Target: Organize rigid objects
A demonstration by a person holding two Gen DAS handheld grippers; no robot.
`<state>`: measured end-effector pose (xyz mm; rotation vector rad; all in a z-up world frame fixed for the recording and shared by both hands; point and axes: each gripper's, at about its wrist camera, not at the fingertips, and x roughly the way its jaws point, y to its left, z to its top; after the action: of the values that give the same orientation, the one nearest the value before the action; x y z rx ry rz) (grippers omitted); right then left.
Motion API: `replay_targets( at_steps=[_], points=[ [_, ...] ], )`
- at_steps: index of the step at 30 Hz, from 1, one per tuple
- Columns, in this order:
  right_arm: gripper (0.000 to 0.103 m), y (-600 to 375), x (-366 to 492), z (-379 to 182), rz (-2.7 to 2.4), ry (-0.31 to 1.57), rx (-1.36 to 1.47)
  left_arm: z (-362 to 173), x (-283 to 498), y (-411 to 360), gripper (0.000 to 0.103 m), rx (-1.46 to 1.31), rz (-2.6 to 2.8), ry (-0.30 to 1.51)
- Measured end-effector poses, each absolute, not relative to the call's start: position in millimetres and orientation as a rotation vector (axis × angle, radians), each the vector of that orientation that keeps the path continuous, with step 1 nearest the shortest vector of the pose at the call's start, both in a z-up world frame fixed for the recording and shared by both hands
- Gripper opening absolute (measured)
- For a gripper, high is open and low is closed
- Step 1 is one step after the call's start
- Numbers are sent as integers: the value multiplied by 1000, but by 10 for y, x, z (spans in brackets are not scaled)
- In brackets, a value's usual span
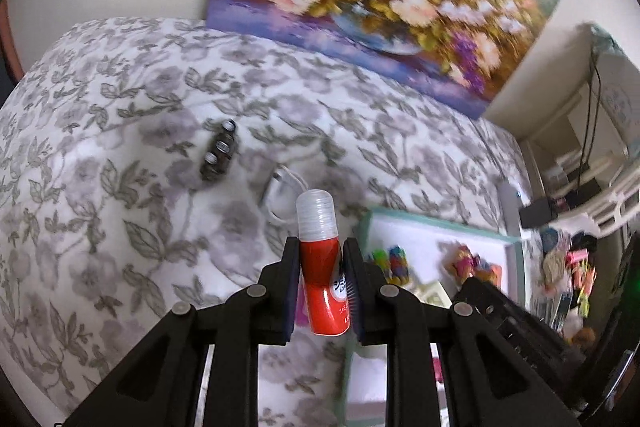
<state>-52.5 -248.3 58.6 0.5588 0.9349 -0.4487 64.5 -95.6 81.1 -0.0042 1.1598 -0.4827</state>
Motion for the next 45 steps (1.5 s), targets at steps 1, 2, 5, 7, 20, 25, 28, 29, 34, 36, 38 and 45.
replay_targets(
  at_steps=[1, 2, 5, 7, 20, 25, 28, 29, 34, 36, 38, 45],
  points=[
    [22, -2514, -567, 592, -462, 938, 554, 802, 606, -1010, 22, 8, -491, 1165],
    [22, -2556, -625, 597, -480, 943, 552, 794, 562, -1073, 22, 20, -505, 1170],
    [22, -2658, -760, 582, -508, 951, 567, 764, 438, -1239, 22, 32, -549, 1193],
    [22, -2706, -828, 553, -521, 957, 578, 729, 357, -1359, 22, 41, -578, 1213],
    [22, -2936, -1147, 309, -566, 1022, 643, 387, 10, -1859, 20, 164, -652, 1312],
    [23, -2911, -1109, 258, -554, 1041, 641, 381, 40, -1812, 20, 159, -636, 1317],
    [23, -2899, -1094, 248, -553, 1048, 639, 377, 84, -1770, 20, 146, -622, 1321],
    [23, -2894, -1086, 248, -552, 1050, 638, 378, 97, -1753, 20, 142, -616, 1322],
    [42, -2880, -1049, 207, -576, 1083, 628, 387, 147, -1705, 20, 140, -587, 1317],
    [55, -2888, -1053, 193, -588, 1089, 630, 395, 161, -1697, 20, 146, -576, 1309],
    [59, -2895, -1053, 196, -593, 1089, 627, 407, 174, -1686, 20, 151, -565, 1304],
    [81, -2920, -1058, 172, -615, 1095, 630, 411, 227, -1629, 32, 153, -531, 1305]
  ],
)
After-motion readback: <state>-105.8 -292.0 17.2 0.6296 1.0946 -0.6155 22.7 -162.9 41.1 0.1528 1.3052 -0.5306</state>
